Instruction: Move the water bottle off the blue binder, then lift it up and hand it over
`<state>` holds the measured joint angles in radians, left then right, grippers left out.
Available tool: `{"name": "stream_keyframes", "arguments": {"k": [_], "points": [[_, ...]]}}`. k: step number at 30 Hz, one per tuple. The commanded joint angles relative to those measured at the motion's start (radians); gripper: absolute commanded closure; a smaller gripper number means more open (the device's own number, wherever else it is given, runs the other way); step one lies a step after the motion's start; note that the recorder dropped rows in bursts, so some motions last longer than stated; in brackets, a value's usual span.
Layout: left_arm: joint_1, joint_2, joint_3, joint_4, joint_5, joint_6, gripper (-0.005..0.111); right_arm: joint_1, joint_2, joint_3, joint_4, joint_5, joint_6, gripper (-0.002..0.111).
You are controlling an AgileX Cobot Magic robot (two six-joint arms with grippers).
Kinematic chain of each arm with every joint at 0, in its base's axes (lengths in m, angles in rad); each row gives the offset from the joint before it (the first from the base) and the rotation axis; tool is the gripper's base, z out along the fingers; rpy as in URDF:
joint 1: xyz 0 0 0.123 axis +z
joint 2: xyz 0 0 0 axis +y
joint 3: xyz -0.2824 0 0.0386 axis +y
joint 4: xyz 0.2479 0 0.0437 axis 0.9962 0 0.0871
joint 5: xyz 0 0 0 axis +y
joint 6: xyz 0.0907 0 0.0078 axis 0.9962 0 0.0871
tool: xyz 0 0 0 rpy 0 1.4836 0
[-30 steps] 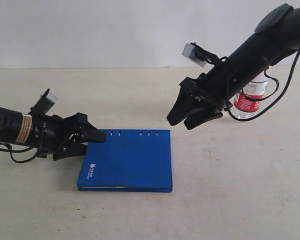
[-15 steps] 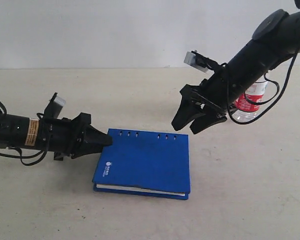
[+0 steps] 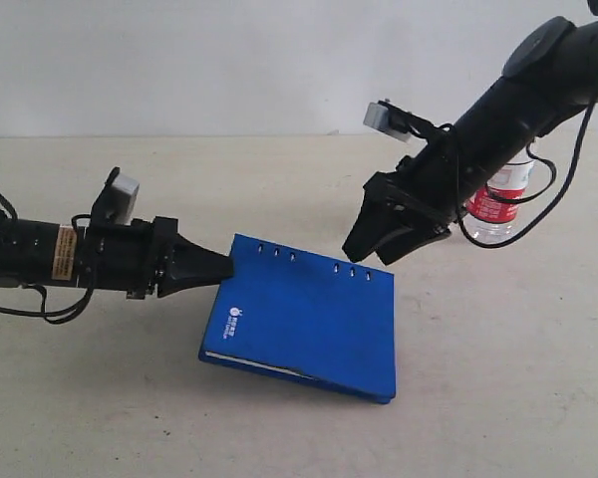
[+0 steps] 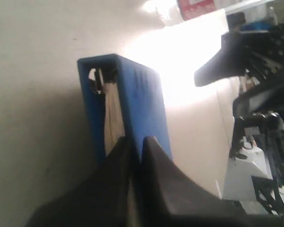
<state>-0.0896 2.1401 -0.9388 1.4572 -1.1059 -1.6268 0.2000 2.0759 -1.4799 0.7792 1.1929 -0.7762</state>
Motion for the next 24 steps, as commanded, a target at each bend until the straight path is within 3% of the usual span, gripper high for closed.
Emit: {"name": "stream_keyframes", "arguments": {"k": [1,4,9,19,24], "points": [[-0.001,-0.001,-0.005,0.053,-0.115,0.095,0.102,0.006,-0.032,-0.072,0.037,0.028,-0.13,0.05],[-0.001,-0.001,-0.005,0.092,-0.115,0.156,0.102,0.027,-0.032,-0.114,0.023,0.028,-0.162,0.049],[-0.001,-0.001,-0.005,0.132,-0.115,0.214,0.102,0.106,-0.028,-0.119,-0.135,0.015,-0.267,0.029],[-0.001,-0.001,-0.005,0.221,-0.115,0.276,0.102,0.178,0.0,-0.119,-0.173,-0.157,-0.372,0.029],[-0.001,-0.027,-0.005,0.224,-0.115,0.336,0.102,0.178,0.067,-0.119,-0.132,-0.119,-0.33,0.029]]}}
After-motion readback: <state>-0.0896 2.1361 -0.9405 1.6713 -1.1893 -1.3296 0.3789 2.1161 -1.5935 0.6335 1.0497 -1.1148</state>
